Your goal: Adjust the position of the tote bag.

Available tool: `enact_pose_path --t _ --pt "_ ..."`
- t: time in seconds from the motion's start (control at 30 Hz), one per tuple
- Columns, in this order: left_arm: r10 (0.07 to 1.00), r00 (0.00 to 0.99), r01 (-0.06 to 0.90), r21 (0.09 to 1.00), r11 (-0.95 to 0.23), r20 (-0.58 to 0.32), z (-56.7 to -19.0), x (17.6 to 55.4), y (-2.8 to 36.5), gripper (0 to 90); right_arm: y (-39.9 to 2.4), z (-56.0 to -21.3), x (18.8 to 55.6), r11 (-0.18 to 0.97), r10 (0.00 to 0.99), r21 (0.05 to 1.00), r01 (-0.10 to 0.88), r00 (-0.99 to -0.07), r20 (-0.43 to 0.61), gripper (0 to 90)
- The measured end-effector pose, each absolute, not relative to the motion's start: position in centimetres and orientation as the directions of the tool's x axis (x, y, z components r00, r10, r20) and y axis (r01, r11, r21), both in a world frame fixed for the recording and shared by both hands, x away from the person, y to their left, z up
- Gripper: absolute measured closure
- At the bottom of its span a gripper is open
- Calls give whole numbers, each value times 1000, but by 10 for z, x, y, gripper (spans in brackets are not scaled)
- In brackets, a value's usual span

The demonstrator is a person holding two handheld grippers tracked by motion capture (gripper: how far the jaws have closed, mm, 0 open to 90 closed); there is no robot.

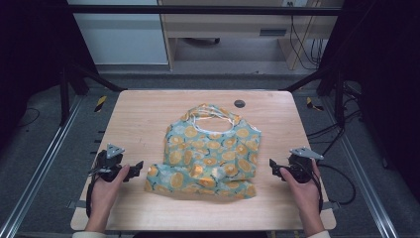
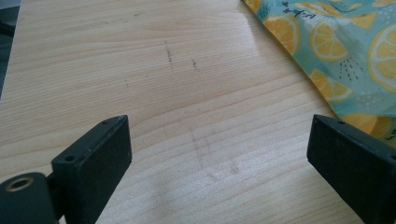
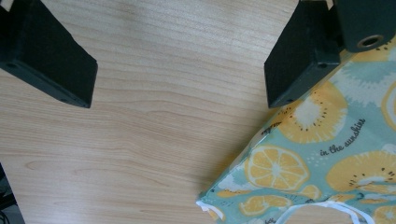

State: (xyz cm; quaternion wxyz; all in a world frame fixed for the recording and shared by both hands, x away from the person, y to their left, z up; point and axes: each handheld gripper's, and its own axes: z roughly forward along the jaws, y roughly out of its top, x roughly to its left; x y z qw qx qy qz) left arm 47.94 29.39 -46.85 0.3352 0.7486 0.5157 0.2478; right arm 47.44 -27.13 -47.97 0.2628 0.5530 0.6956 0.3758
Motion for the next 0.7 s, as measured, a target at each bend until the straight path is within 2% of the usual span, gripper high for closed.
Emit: enact_pose_path --t 0.3,0.57,0.7 --pt "930 367 607 757 -241 2 -467 477 284 62 -268 -480 472 113 958 813 571 -279 63 142" --pt "918 395 601 761 -245 -16 -459 473 283 71 -265 -475 470 101 951 817 567 -296 88 222" --pt "902 432 594 757 -271 -17 -447 474 275 73 -259 -466 473 116 935 818 564 -339 101 318"
